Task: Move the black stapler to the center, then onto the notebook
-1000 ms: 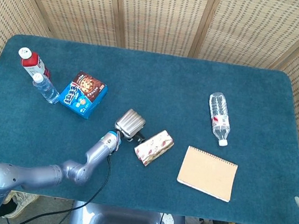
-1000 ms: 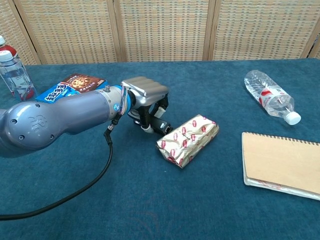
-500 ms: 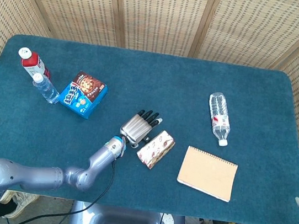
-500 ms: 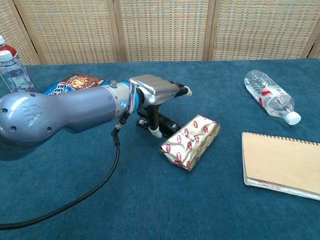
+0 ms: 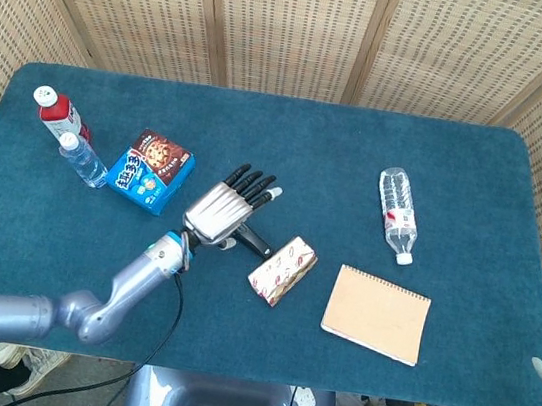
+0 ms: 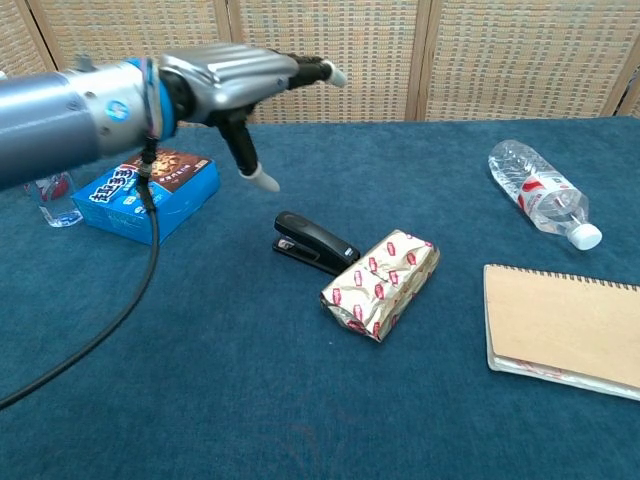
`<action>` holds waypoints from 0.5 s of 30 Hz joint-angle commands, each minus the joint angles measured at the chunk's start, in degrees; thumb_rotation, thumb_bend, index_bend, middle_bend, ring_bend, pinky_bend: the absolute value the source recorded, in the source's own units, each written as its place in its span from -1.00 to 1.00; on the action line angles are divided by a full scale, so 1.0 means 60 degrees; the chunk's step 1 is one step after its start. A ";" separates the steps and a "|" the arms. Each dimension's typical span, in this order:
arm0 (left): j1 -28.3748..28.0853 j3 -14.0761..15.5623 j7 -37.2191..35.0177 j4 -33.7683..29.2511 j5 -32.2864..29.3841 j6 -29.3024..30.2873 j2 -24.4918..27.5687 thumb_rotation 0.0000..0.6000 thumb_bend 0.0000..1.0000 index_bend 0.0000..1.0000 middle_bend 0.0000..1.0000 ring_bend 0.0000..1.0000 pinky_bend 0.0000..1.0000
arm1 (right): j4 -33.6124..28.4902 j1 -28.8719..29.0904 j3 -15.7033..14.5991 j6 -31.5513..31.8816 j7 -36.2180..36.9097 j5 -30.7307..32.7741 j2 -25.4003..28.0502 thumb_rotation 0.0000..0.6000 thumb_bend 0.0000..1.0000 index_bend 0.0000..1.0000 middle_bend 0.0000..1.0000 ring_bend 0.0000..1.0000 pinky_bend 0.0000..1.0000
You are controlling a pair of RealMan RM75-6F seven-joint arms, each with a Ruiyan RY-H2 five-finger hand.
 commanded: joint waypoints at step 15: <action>0.4710 0.2065 -0.4046 -0.1950 0.2483 0.4275 0.4305 1.00 -1.00 -1.00 -1.00 -1.00 -1.00 | -0.0787 0.0580 -0.0071 -0.0491 0.0113 -0.0940 0.0259 1.00 -1.00 -1.00 -1.00 -1.00 -1.00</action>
